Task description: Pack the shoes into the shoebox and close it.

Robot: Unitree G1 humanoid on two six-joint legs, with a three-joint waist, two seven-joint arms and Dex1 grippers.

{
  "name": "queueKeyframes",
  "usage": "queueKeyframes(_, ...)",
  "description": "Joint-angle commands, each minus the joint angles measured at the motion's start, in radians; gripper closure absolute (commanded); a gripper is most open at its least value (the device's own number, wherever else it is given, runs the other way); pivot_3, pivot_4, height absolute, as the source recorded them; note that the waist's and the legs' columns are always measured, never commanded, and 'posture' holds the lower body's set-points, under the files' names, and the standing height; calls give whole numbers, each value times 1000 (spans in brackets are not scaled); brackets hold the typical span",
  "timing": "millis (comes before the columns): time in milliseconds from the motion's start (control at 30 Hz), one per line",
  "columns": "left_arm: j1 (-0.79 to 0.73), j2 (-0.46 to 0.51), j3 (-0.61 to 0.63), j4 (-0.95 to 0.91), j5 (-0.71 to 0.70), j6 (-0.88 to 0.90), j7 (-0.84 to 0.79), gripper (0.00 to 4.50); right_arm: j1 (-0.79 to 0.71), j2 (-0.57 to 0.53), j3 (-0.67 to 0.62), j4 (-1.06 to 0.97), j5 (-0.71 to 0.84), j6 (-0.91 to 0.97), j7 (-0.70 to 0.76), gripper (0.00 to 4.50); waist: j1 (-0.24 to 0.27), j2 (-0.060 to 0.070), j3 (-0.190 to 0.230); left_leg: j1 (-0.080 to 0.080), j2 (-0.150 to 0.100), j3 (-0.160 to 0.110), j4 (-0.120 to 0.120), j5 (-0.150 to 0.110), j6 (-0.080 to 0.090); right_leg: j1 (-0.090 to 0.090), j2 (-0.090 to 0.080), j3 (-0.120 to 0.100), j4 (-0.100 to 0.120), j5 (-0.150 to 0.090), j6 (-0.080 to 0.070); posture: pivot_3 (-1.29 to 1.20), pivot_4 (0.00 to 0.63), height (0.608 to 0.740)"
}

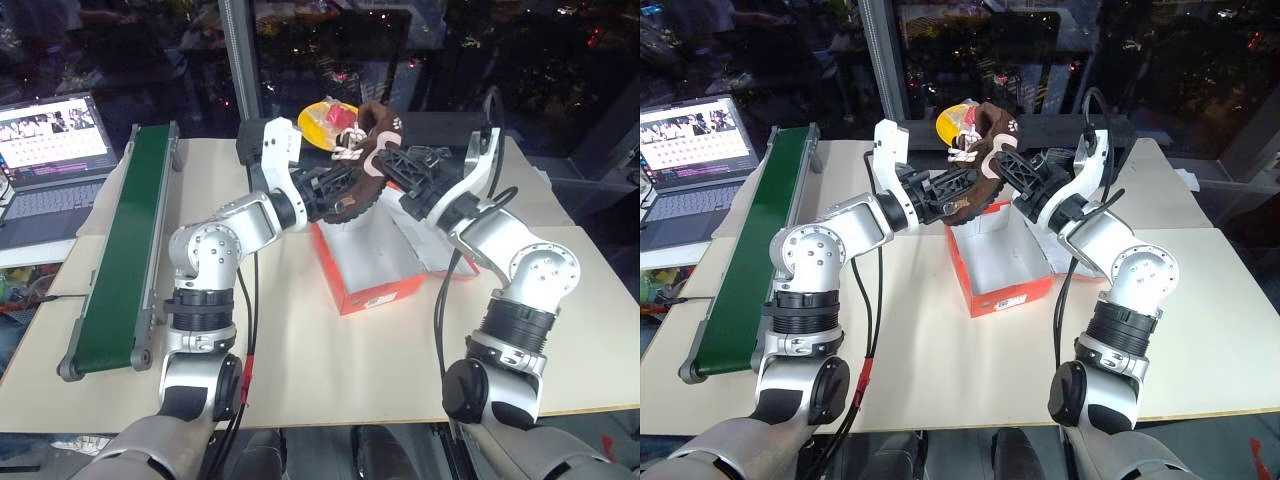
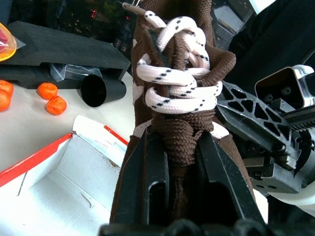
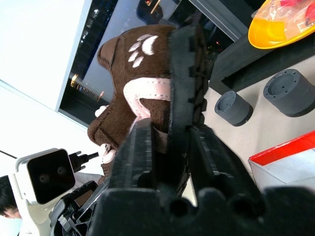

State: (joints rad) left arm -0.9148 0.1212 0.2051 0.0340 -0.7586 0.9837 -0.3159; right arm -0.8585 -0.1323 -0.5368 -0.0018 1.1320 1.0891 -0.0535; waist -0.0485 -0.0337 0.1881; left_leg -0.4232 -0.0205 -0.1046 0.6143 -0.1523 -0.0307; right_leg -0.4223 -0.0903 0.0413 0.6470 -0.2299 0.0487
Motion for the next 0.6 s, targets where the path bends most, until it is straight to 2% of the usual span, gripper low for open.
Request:
queueKeyframes(33,-5,31,19,-101,-88,31,-54,2357,-37,-30,10,0,5,-59,6,4199,0,0,0,0,0,0,0,0,0,0,0,0,0,0,0,0,150,740)
queueKeyframes(167,-3,124,66,-91,-90,44,-52,936,-56,-87,48,28,-32,-69,42,4220,-1,0,0,0,0,0,0,0,0,0,0,0,0,0,0,0,150,740)
queueKeyframes(233,3,193,78,-69,-56,17,-61,895,-78,-156,103,74,-94,-74,108,4222,-3,0,0,0,0,0,0,0,0,0,0,0,0,0,0,0,150,740)
queueKeyframes(333,2,303,111,-1,18,-52,-54,895,-135,-290,281,225,-279,-118,278,4224,-7,1,0,1,0,0,0,0,0,0,0,0,0,0,0,0,150,740)
queueKeyframes(400,14,355,113,7,40,-75,-72,895,-182,-335,381,345,-379,-172,402,4229,-12,1,0,1,0,1,0,0,0,0,1,1,-1,0,0,0,150,740)
queueKeyframes(600,122,400,58,-141,59,-74,-105,895,-306,-336,587,736,-650,-393,701,4229,-17,0,0,-1,0,1,-2,0,0,0,0,1,-4,0,1,0,150,740)
